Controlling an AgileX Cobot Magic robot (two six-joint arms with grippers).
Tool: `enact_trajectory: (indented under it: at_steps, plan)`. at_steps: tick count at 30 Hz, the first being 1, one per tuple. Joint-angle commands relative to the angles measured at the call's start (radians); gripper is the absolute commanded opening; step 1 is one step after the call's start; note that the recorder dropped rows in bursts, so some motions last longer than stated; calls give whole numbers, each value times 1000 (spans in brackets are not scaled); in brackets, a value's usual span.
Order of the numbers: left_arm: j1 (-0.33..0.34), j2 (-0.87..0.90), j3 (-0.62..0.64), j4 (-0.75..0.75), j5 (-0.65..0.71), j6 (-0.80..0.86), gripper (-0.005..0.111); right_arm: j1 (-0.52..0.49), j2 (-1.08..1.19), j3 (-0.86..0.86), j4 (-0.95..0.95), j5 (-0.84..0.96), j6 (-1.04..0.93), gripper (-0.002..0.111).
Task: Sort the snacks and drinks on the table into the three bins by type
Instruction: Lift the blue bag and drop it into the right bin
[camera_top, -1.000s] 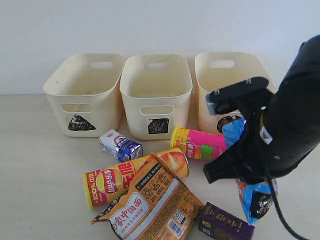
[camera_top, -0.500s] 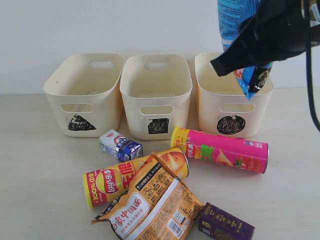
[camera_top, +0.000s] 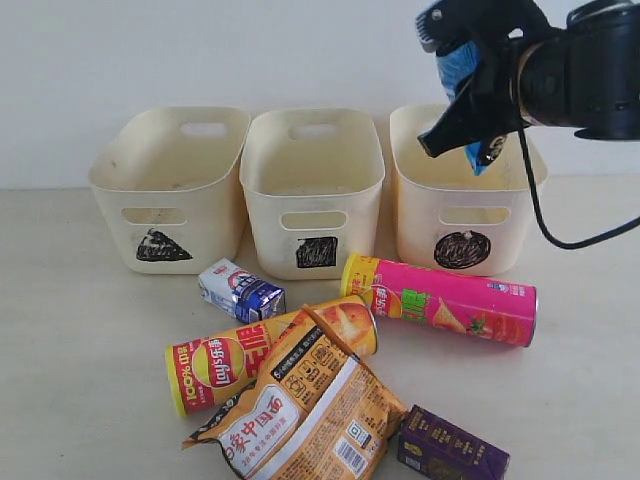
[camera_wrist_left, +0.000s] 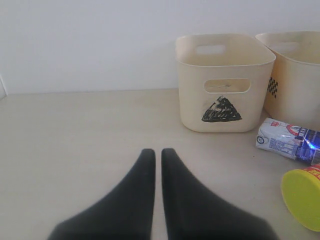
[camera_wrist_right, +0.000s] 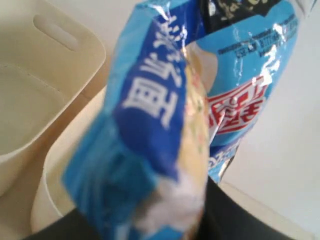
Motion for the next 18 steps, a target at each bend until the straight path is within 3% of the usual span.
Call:
enact_trajectory:
  at_steps: [1, 18]
  plan:
    - [0, -1, 3, -11, -6, -3, 4, -110, 103, -54, -55, -125, 151, 0]
    - [0, -1, 3, -11, -6, -3, 4, -151, 357, -219, -55, -147, 179, 0]
